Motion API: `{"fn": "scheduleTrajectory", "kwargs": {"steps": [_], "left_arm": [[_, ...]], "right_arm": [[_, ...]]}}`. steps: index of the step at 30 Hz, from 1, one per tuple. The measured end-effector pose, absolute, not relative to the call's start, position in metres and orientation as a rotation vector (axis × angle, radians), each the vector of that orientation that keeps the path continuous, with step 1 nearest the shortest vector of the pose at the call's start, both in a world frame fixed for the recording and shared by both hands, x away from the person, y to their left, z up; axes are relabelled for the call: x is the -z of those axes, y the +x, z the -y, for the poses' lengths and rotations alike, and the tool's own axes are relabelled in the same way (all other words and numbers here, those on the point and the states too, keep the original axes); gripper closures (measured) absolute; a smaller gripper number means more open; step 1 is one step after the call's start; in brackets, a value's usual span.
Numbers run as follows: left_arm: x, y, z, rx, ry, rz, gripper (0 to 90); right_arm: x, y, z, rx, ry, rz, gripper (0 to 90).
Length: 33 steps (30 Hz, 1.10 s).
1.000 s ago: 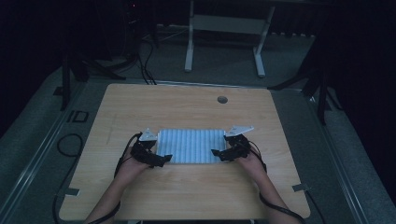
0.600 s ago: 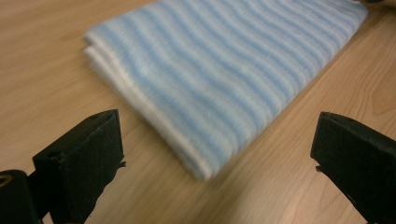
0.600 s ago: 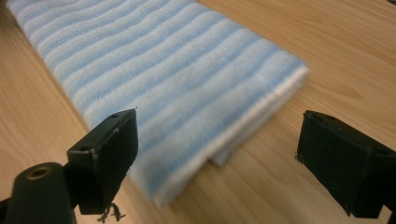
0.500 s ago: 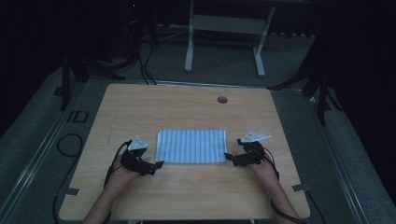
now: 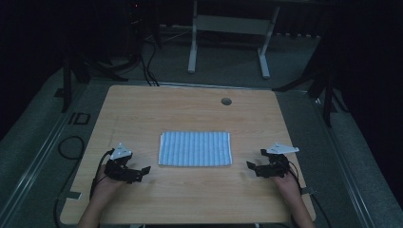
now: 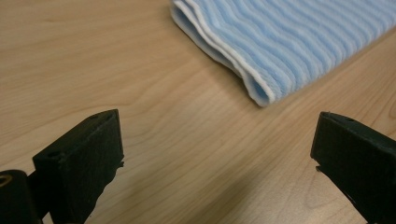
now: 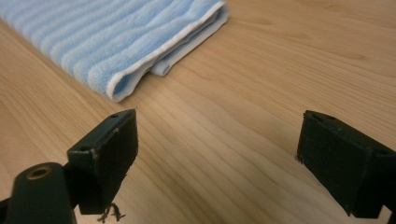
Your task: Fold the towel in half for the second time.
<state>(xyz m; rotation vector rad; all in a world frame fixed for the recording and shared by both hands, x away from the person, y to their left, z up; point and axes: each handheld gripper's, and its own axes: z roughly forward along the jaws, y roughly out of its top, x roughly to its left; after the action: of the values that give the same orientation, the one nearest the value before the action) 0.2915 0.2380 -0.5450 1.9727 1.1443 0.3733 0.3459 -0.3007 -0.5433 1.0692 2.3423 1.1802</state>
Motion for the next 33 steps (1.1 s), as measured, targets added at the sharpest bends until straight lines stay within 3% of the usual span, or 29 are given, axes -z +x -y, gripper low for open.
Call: {"fn": "scheduleTrajectory", "kwargs": {"steps": [18, 26, 33], "left_arm": [[0.549, 0.273, -0.280, -0.434, 1.833, -1.275, 2.4], [0.552, 0.272, -0.282, -0.452, 1.824, -1.292, 2.4], [0.551, 0.271, -0.288, -0.569, 1.763, -1.367, 2.4]], "right_arm": [[0.540, 0.323, 0.345, -1.120, 1.214, -2.129, 12.2], [0.537, 0.321, 0.357, -1.117, 1.311, -2.006, 12.2], [0.538, 0.321, 0.371, -1.095, 1.369, -1.895, 12.8]]}}
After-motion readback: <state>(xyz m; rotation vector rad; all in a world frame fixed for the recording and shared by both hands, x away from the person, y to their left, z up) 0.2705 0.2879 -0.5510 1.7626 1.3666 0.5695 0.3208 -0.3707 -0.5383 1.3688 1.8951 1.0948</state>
